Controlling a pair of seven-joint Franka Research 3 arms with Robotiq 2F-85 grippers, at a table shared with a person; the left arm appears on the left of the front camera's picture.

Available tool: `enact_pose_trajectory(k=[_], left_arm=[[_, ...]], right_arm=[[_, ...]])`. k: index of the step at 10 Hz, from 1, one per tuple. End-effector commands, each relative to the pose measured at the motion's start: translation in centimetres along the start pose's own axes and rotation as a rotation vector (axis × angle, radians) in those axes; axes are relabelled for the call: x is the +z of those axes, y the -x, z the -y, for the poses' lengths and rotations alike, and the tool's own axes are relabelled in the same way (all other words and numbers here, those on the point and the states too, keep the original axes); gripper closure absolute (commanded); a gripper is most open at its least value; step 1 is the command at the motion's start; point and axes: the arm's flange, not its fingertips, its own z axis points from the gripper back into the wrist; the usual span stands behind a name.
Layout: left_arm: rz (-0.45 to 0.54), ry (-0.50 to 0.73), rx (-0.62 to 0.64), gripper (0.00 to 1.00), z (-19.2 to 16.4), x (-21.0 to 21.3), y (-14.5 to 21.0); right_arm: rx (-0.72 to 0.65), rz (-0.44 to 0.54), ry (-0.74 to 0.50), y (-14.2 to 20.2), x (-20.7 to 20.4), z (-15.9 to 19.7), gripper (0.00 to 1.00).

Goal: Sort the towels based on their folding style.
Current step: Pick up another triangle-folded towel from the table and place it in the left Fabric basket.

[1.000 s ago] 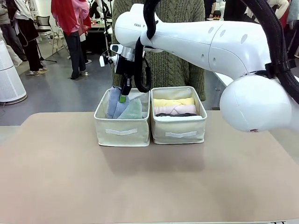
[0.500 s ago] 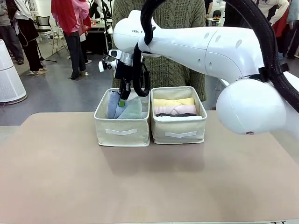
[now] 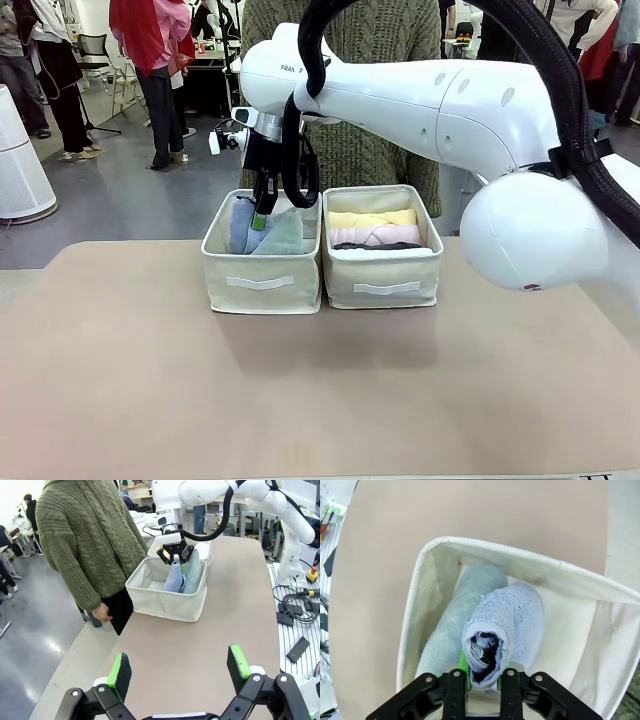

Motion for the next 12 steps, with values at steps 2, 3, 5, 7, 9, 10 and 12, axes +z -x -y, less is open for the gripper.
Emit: enact_pose_trajectory(k=[2, 3, 5, 7, 9, 10, 12], left_arm=[[0.002, -0.003, -0.002, 0.0, 0.14, 0.1, -0.1], [0.002, -0.003, -0.002, 0.0, 0.14, 0.1, -0.1], [0.002, -0.003, -0.002, 0.0, 0.14, 0.1, -0.1], [0.002, -0.003, -0.002, 0.0, 0.14, 0.1, -0.1], [0.002, -0.003, -0.002, 0.0, 0.14, 0.1, -0.1], [0.002, -0.003, -0.002, 0.0, 0.14, 0.1, -0.1], [0.002, -0.003, -0.002, 0.0, 0.14, 0.1, -0.1]], right_arm=[[0.006, -0.007, -0.006, -1.17, 0.33, 1.64, 0.4], [0.005, -0.005, -0.005, -1.1, 0.41, 1.69, 0.52], [0.006, -0.001, -0.003, -1.08, 0.51, 1.76, 0.32], [0.008, 0.005, -0.003, -1.06, 0.61, 1.79, 0.24], [0.006, 0.01, 0.002, -1.1, 0.74, 1.81, 0.04], [0.006, 0.012, 0.005, -1.11, 0.77, 1.78, 0.0], [0.005, 0.014, 0.008, -1.19, 0.88, 1.78, 0.0]])
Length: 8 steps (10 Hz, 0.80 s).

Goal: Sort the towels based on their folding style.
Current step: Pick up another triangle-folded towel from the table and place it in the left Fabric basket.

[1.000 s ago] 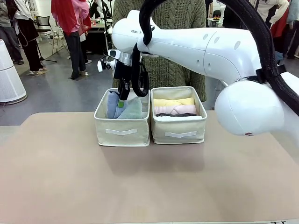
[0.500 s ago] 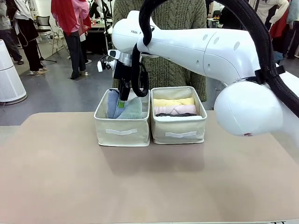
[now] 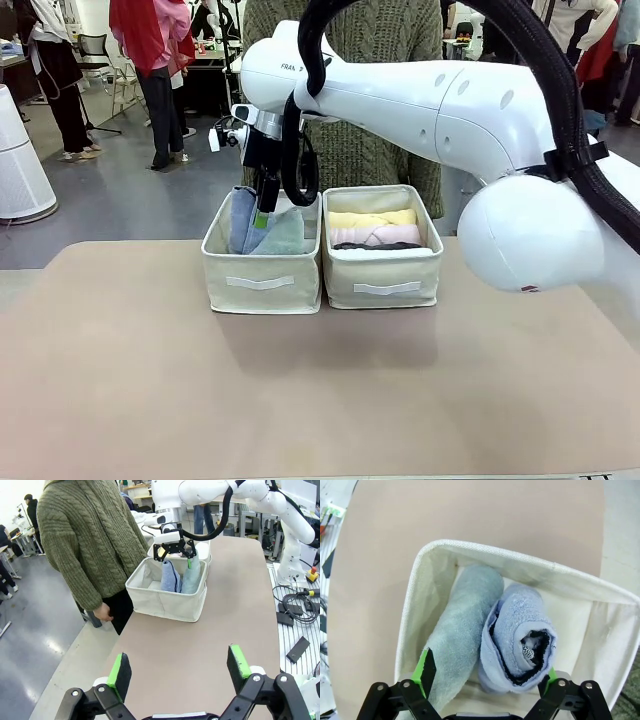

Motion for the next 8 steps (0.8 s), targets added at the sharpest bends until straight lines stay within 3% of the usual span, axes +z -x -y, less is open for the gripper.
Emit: enact_pose_trajectory(k=[1, 5, 8], left_arm=[[0.002, -0.003, -0.002, 0.0, 0.1, 0.1, -0.1], [0.002, -0.003, -0.002, 0.0, 0.1, 0.1, -0.1], [0.002, -0.003, -0.002, 0.0, 0.1, 0.1, -0.1]], right_arm=[[0.001, 0.005, 0.001, -1.1, 0.6, 1.5, 0.0], [0.0, 0.009, 0.03, -1.4, 1.8, 1.5, 0.0], [-0.03, -0.047, 0.077, -1.4, 6.2, -0.1, 0.0]])
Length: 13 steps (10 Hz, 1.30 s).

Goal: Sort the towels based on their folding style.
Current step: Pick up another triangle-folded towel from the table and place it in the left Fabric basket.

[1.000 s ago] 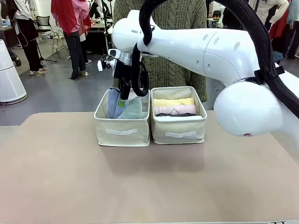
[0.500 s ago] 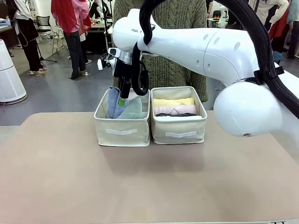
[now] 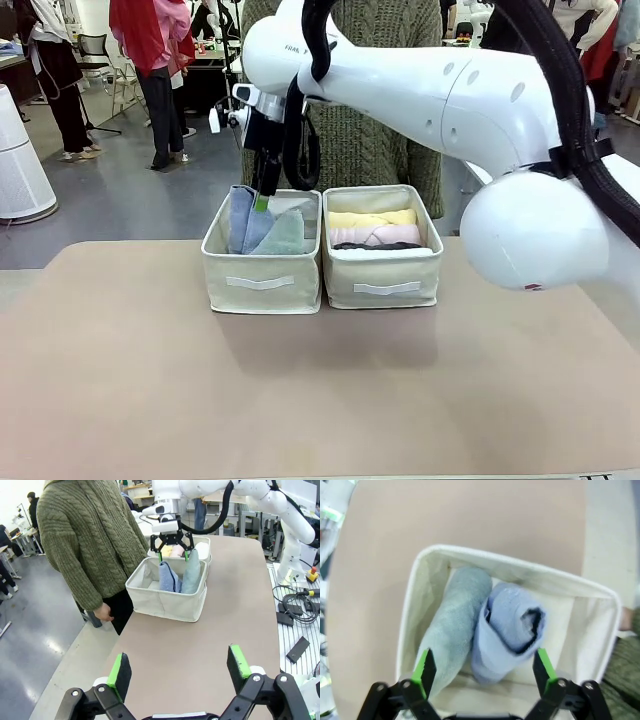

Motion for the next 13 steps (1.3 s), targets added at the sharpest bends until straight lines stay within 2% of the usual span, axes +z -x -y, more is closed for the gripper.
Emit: enact_pose_trajectory(k=[1, 3, 5, 9, 11, 13], left_arm=[[0.002, -0.003, -0.003, 0.0, 0.1, 0.1, -0.1], [0.002, -0.003, -0.003, 0.0, 0.1, 0.1, -0.1], [0.002, -0.003, -0.003, 0.0, 0.1, 0.1, -0.1], [0.002, -0.003, -0.003, 0.0, 0.1, 0.1, -0.1], [0.002, -0.003, -0.003, 0.0, 0.1, 0.1, -0.1], [0.002, -0.003, -0.003, 0.0, 0.1, 0.1, -0.1]], right_arm=[[-0.052, -0.071, 0.031, -0.7, 4.2, -0.3, 0.0], [-0.079, -0.042, 0.014, 0.5, 7.2, -2.7, 0.0], [-0.153, -0.02, 0.008, 3.7, 9.7, -6.3, 0.0], [-0.264, -0.01, 0.07, 9.8, 12.2, -14.5, 0.0], [-0.309, 0.007, 0.103, 12.1, 12.9, -17.2, 0.0], [-0.347, 0.03, 0.128, 14.0, 13.5, -18.5, 0.0]])
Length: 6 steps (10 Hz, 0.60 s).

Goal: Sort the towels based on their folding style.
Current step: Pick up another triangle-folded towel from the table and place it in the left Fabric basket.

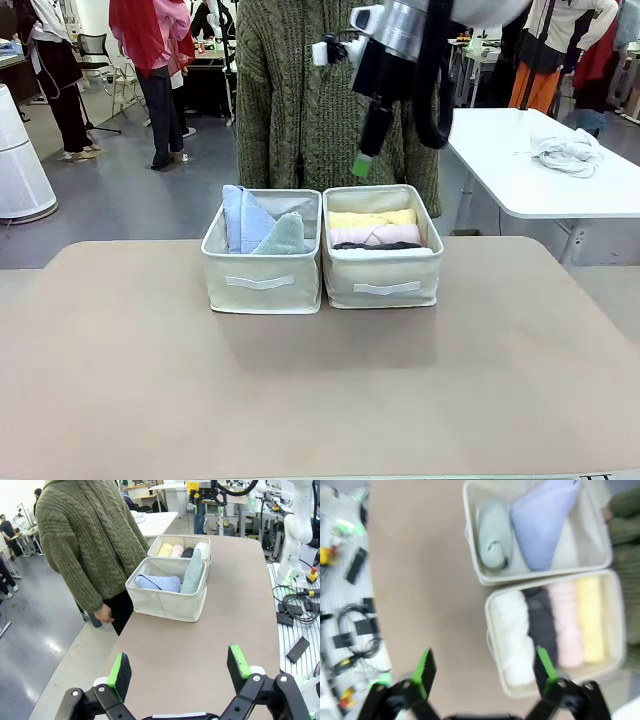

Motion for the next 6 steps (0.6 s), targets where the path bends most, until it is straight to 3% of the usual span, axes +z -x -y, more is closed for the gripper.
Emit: enact_pose_trajectory(k=[1, 3, 4, 6], left_arm=[[0.001, -0.002, -0.004, 0.0, 0.1, 0.1, -0.2], [0.001, -0.002, -0.004, 0.0, 0.1, 0.1, -0.2], [0.001, -0.002, -0.004, 0.0, 0.1, 0.1, -0.2], [0.001, -0.002, -0.004, 0.0, 0.1, 0.1, -0.2]], right_arm=[[0.012, 0.069, 0.031, 2.4, -0.9, -1.4, 0.0], [0.05, 0.112, 0.049, 1.2, -0.8, 0.7, 0.0], [-0.009, 0.034, 0.031, 2.2, 0.1, -1.0, 0.0], [-0.009, 0.034, 0.031, 2.2, 0.1, -1.0, 0.0]])
